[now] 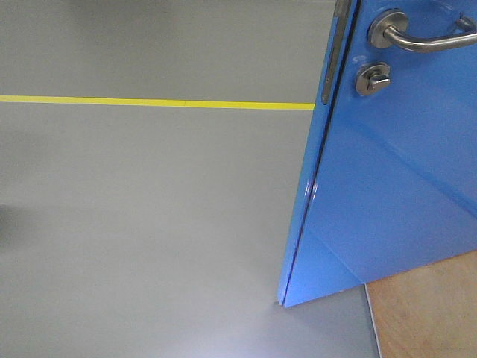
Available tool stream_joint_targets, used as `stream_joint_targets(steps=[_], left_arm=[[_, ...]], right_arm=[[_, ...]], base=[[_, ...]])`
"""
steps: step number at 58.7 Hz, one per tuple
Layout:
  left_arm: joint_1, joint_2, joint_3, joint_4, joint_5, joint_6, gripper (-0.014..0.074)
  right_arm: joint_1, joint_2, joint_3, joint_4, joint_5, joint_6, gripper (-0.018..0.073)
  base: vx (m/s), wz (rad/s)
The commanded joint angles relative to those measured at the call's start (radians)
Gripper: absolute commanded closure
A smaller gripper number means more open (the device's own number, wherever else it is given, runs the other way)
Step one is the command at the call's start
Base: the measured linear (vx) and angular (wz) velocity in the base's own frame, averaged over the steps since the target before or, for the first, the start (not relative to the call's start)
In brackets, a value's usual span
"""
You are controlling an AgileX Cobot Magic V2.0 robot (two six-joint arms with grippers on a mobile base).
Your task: Move to blue door and open it
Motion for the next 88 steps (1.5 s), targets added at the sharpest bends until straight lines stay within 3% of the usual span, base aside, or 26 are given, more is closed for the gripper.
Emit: stream_joint_targets(steps=[1, 88], left_arm=[[-0.002, -0.014, -0.027, -0.002, -0.085, -0.007, 0.0524], [-0.002, -0.014, -0.027, -0.002, -0.085, -0.007, 0.0524]], right_arm=[[0.002, -0.033, -0.033, 0.038, -0.048, -0.011, 0.0551], [0.002, -0.033, -0.033, 0.038, -0.047, -0.011, 0.0551]], base=[[0.10, 0.06], [0.14, 0.01]])
